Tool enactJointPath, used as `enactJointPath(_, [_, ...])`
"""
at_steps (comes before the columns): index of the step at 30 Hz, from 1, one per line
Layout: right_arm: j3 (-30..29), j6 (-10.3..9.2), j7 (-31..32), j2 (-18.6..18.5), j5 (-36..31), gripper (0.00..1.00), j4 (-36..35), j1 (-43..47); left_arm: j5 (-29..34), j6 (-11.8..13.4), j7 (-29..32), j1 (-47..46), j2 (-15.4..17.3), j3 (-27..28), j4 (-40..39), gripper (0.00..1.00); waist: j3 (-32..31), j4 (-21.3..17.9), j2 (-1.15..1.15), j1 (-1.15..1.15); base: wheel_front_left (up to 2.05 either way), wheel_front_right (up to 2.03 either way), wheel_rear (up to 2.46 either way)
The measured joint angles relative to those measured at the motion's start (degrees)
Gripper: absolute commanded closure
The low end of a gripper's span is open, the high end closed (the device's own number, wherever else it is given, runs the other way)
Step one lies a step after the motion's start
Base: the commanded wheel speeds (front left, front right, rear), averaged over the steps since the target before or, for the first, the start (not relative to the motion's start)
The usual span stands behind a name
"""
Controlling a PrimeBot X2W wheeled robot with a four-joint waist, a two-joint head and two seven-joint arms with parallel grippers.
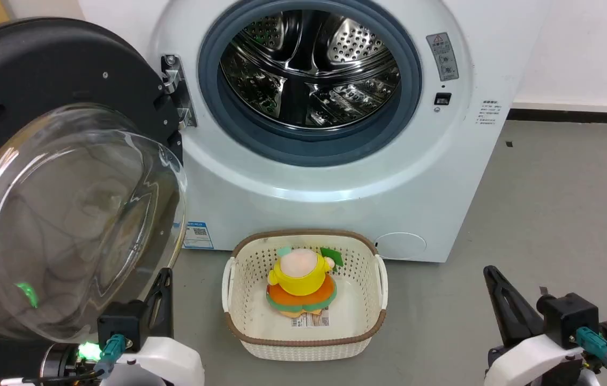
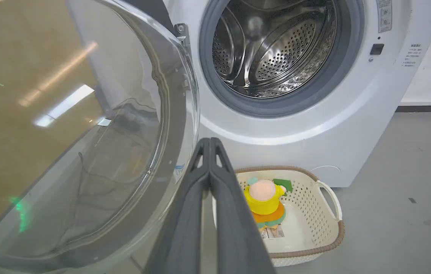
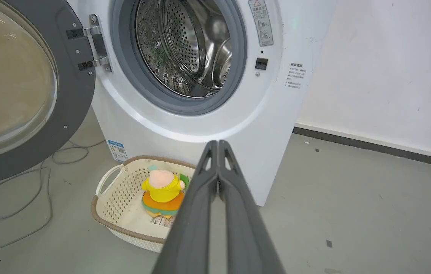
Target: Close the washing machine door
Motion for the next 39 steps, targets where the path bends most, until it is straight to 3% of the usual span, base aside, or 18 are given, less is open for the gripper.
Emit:
enactJointPath(1, [0.0, 0.00, 0.0, 0.0, 0.0, 1.00, 0.0, 0.0, 0.0, 0.0, 0.0, 0.0, 0.0, 0.0, 0.0, 1.00, 0.0, 0.0, 0.00, 0.00, 0.00, 0.00, 0.00])
enactJointPath(2, [0.0, 0.00, 0.0, 0.0, 0.0, 0.00, 0.0, 0.0, 0.0, 0.0, 0.0, 0.0, 0.0, 0.0, 0.0, 0.00, 0.0, 0.0, 0.00, 0.00, 0.00, 0.00, 0.00])
enactJointPath(22, [-0.3, 0.00, -1.7, 0.0, 0.9, 0.00, 0.4, 0.0, -0.4, 0.1, -1.6, 0.0, 0.0, -0.3, 0.1, 0.00, 0.0, 0.7, 0.00, 0.00, 0.00, 0.00, 0.00])
enactJointPath(39, [0.2, 0.00, -3.6, 0.0, 2.1, 0.00, 0.8, 0.2, -1.0, 0.6, -3.6, 0.1, 0.0, -0.4, 0.0, 0.00, -0.3, 4.5, 0.00, 0.00, 0.00, 0.00, 0.00])
